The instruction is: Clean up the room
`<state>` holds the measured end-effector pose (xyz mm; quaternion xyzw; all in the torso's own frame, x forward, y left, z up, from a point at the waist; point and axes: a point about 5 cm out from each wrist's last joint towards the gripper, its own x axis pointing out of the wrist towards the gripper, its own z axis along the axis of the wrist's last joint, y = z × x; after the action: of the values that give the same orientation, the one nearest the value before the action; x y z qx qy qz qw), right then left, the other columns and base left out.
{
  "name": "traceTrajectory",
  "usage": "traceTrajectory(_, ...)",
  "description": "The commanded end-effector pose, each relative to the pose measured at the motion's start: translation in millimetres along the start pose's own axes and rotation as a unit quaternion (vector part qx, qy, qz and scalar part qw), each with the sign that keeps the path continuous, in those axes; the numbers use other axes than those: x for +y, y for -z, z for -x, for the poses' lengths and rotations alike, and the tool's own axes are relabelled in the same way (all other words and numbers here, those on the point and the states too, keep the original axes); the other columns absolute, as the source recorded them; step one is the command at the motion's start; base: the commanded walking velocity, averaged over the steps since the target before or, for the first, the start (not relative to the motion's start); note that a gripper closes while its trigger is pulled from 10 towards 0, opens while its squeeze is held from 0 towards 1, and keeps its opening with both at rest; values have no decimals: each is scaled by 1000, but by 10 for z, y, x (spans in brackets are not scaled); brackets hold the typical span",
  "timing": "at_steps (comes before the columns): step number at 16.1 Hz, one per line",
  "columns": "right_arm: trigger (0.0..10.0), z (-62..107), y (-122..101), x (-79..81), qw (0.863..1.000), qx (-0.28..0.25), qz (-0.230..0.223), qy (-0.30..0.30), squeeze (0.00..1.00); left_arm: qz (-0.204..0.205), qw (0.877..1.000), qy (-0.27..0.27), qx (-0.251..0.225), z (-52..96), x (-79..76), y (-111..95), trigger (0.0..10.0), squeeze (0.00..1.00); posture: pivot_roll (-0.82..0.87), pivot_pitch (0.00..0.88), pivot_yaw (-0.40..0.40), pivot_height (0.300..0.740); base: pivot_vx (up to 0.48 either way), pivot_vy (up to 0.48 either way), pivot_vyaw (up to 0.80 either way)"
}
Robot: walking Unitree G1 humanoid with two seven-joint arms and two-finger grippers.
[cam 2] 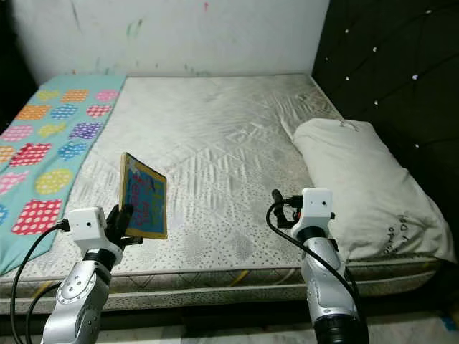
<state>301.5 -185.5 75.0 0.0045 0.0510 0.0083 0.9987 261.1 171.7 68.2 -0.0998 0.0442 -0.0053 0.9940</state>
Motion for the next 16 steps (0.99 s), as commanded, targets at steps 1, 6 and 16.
traceTrajectory(1, 10000, -28, -45, 33, 1000, -8, 1, -5, 0, -8, 999, 6, -35, -17, 12, -146, 10000, 0, -99, 0, -16, 740, 277, 0, 0)
traceTrajectory(6, 10000, -36, -61, 37, 1000, -13, 3, -6, 0, -7, 999, 5, -35, -15, 11, -144, 10000, 0, -99, 0, -16, 740, 300, 0, 0)
traceTrajectory(16, 10000, -33, -43, 35, 1000, -12, 6, -5, 0, -10, 999, -29, -20, -60, 40, -112, 10000, 0, -95, 0, -15, 740, 123, 0, 0)
